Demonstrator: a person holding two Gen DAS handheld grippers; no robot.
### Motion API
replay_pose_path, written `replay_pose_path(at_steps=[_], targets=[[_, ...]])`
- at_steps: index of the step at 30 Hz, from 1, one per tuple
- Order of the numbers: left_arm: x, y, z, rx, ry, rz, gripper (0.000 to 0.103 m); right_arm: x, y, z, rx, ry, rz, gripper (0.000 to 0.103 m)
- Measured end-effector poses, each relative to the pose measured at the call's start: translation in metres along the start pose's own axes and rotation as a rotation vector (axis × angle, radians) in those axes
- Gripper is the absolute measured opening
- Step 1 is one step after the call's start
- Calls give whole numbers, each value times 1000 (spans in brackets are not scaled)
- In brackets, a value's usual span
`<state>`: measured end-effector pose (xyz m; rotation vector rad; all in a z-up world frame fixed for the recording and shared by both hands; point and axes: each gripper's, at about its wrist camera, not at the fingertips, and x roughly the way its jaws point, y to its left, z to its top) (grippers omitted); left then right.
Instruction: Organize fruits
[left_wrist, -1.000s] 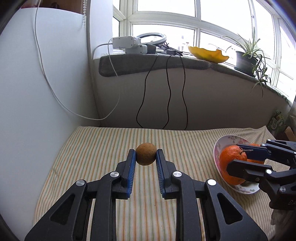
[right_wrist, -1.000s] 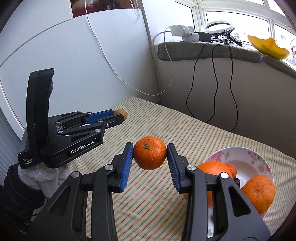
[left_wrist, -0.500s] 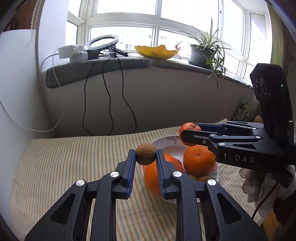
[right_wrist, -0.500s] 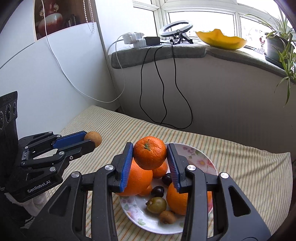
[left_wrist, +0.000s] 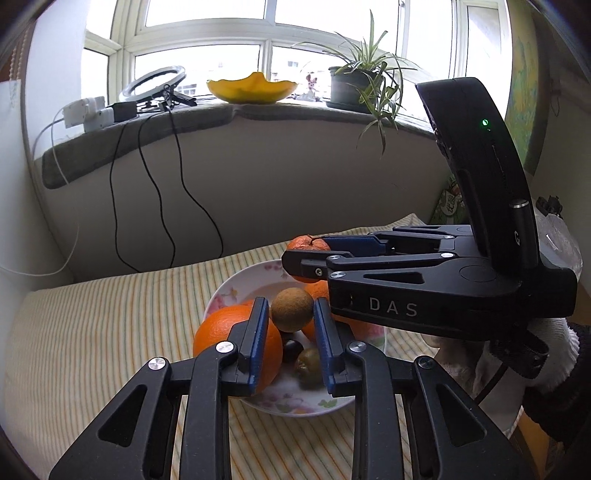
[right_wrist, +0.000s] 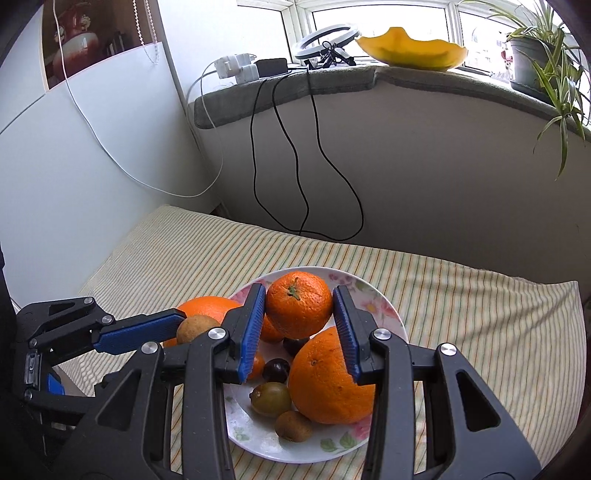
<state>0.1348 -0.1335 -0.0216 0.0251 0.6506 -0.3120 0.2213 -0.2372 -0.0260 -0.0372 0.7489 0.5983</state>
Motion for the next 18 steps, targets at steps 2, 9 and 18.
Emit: replay_pose_path(at_steps=[2,9,18], targets=[[-2,-2,0,0,-3,0,39,0,-2,0,7,-2,2,48],[-11,-3,-2,-3,-6,2,39,-13,1,0,10,-42,6,65],[-27,0,-8,-18,-8,9,43,-36,10,-11,5,-66,-5,67]])
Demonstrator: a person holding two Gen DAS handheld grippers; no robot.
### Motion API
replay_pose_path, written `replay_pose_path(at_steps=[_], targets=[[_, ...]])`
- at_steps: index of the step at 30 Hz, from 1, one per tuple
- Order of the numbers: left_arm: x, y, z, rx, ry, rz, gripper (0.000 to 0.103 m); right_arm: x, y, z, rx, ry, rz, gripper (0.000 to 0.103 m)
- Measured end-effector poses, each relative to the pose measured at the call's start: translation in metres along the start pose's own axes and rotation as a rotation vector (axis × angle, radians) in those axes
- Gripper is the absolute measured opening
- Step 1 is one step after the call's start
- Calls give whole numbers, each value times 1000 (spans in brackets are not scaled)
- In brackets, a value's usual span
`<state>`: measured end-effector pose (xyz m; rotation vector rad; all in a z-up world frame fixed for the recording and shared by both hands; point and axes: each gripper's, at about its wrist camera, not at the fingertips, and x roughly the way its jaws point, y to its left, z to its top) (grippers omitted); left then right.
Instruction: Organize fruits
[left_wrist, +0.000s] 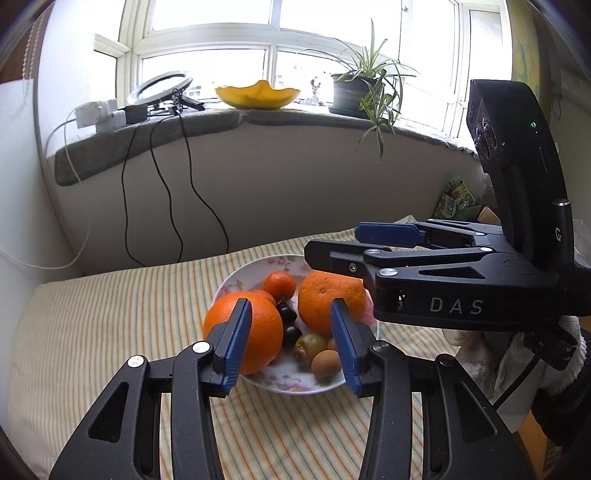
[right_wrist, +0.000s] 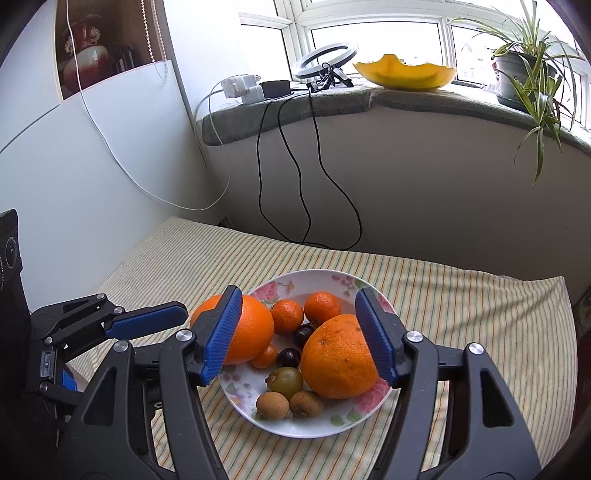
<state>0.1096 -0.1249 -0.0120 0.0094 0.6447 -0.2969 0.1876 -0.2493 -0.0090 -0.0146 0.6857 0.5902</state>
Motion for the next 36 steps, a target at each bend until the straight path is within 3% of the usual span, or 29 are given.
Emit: replay_pose_path(at_steps=[5,9,14,20,36], targets=[[-9,2,-5,-11,-2,8,55,-16,3,-8,7,-20,-12,75],[-16,0,-9,-10,-3,24,70,-28,4,-17,17,-31,-28,78],[-23,0,-12,-28,0,53,78,-42,6,-26,22,-51,-69,94],[-28,2,-16,-41,5,71,80,-56,11,-36,-4,-66,-141,103],[-35,7,-22,-65,4,97,80,-75,-3,-45,84,-100,-148,103]])
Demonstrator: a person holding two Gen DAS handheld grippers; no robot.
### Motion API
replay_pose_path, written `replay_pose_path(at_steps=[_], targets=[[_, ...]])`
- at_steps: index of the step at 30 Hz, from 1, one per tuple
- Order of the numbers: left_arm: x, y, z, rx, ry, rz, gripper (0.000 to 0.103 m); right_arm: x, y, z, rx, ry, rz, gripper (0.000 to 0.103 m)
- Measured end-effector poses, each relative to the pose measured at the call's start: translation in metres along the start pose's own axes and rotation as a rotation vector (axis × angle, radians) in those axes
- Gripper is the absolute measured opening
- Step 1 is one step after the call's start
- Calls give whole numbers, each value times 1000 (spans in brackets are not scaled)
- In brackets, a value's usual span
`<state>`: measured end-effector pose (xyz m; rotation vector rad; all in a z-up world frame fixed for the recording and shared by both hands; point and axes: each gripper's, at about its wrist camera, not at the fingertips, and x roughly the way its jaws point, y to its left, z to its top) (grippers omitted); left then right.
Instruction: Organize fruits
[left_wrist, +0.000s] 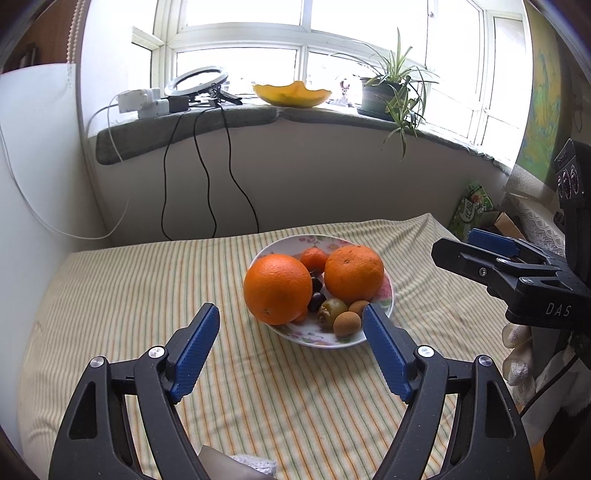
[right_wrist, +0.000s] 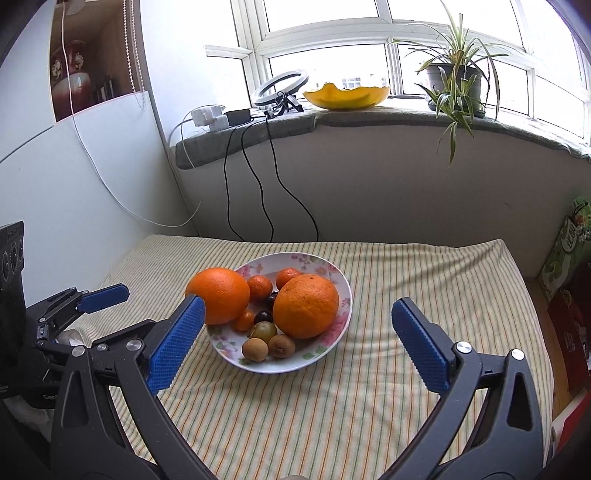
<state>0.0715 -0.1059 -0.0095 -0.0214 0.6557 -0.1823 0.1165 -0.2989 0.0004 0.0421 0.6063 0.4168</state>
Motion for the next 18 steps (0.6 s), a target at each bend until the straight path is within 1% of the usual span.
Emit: replay_pose_path(at_steps=[18], targets=[[-3,5,-2,1,-17,20,80,0,1,-3,3,8,-11,103]])
